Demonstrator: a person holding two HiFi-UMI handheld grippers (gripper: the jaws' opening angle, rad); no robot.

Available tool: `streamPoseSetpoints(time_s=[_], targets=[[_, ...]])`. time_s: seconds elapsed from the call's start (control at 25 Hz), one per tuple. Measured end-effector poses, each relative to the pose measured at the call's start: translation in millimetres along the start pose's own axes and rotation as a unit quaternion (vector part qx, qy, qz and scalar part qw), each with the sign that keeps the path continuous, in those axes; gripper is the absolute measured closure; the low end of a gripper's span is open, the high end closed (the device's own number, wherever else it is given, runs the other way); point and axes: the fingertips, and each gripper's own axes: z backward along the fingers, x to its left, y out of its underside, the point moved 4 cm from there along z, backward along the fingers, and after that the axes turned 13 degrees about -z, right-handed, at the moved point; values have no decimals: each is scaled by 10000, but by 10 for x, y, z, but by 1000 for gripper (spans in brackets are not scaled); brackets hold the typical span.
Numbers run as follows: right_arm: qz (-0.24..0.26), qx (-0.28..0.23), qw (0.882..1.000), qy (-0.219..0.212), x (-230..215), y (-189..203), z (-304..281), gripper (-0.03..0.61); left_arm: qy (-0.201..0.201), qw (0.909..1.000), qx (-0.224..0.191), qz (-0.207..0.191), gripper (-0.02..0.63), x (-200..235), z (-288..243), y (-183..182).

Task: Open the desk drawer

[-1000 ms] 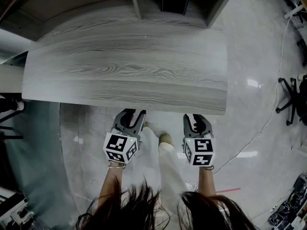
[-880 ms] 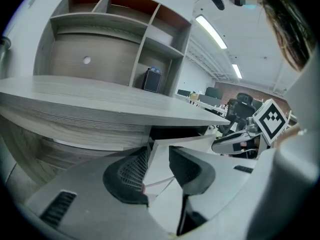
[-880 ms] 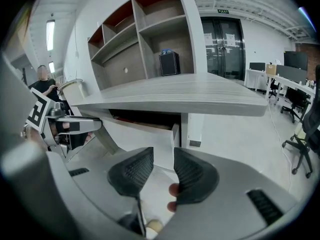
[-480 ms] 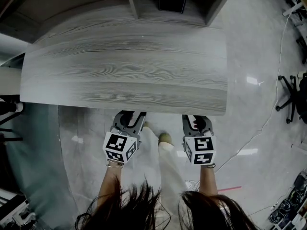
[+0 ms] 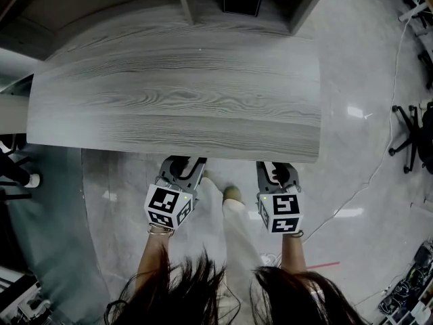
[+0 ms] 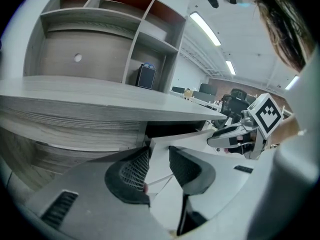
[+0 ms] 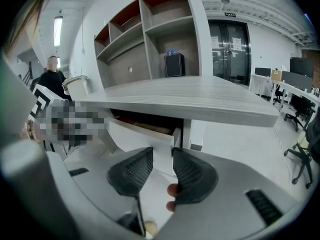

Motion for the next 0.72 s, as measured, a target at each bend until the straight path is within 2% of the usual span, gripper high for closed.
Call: streamPoseSetpoints(time_s=[0.72], targets=[[-98,-5,9999,67,-4,45,52,460,-180,9998,-23,128,491,-70,52,23]])
